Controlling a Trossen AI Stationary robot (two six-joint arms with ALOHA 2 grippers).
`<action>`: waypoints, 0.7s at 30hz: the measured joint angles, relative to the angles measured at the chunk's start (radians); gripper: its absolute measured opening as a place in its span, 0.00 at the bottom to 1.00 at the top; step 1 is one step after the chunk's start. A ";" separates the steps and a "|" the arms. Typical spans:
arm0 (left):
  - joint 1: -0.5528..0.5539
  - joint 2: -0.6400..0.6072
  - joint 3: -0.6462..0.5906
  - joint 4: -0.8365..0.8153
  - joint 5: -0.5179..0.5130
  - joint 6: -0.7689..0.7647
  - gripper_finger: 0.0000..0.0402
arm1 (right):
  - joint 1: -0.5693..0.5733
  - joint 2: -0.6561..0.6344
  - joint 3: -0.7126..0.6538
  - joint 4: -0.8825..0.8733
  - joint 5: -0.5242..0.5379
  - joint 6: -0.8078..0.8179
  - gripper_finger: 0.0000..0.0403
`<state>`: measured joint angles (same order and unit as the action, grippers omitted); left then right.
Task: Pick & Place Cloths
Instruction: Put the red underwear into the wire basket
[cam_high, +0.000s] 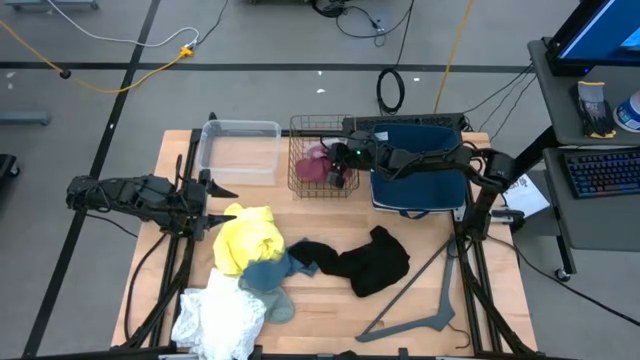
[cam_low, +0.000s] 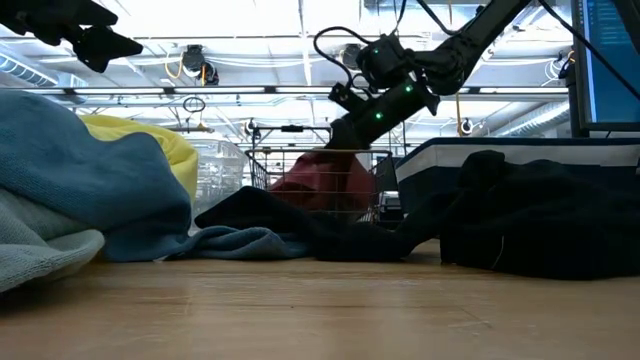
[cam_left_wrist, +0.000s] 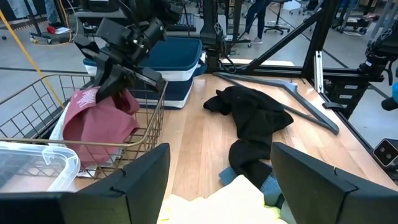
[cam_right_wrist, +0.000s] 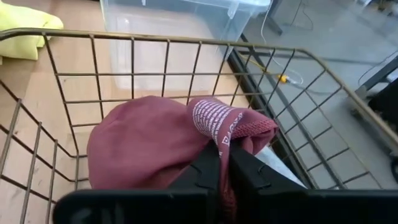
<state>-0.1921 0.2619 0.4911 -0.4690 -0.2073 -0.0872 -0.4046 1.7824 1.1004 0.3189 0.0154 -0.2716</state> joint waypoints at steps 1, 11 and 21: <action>0.000 0.000 0.000 0.000 0.000 0.000 0.70 | 0.000 0.000 0.000 -0.002 -0.001 0.001 0.04; 0.000 0.000 0.000 0.000 0.059 -0.003 0.70 | 0.009 0.000 0.000 -0.030 -0.022 0.011 0.17; 0.000 0.000 0.000 0.001 0.060 -0.003 0.70 | 0.036 -0.037 0.000 -0.191 -0.018 0.020 0.46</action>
<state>-0.1921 0.2619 0.4911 -0.4680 -0.1478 -0.0906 -0.3689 1.7454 1.1003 0.1277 -0.0021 -0.2518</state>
